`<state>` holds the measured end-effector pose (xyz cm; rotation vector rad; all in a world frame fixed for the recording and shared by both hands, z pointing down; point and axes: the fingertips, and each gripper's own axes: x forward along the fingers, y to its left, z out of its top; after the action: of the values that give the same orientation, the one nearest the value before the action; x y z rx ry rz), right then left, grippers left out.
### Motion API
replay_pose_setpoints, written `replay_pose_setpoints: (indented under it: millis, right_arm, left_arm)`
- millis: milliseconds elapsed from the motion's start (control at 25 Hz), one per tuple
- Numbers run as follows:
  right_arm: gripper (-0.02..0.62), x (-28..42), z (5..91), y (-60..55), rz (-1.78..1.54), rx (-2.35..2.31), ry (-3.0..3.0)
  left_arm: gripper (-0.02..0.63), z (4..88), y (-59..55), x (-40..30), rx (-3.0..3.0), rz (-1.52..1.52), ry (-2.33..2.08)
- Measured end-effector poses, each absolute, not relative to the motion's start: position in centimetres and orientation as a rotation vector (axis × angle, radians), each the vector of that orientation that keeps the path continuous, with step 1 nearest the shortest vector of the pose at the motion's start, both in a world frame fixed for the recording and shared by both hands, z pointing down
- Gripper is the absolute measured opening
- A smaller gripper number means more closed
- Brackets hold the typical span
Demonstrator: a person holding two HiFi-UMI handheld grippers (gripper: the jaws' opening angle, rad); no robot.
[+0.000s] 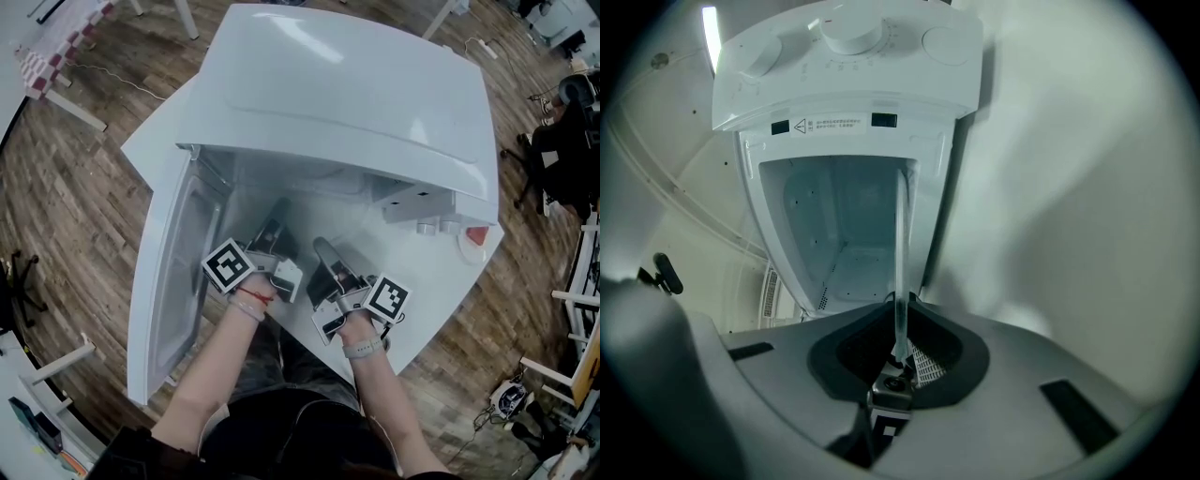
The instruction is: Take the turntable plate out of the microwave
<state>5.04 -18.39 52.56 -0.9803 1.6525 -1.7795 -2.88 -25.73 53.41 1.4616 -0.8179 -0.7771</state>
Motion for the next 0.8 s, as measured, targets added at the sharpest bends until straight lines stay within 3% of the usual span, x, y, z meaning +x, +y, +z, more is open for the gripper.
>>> replay_pose_setpoints:
  millis: [800]
  right_arm:
    - [0.058, 5.5, 53.5, -17.9, -1.751, -0.999, 1.749]
  left_arm:
    - [0.031, 53.3, -24.7, -3.0, 1.350, -0.858, -0.712]
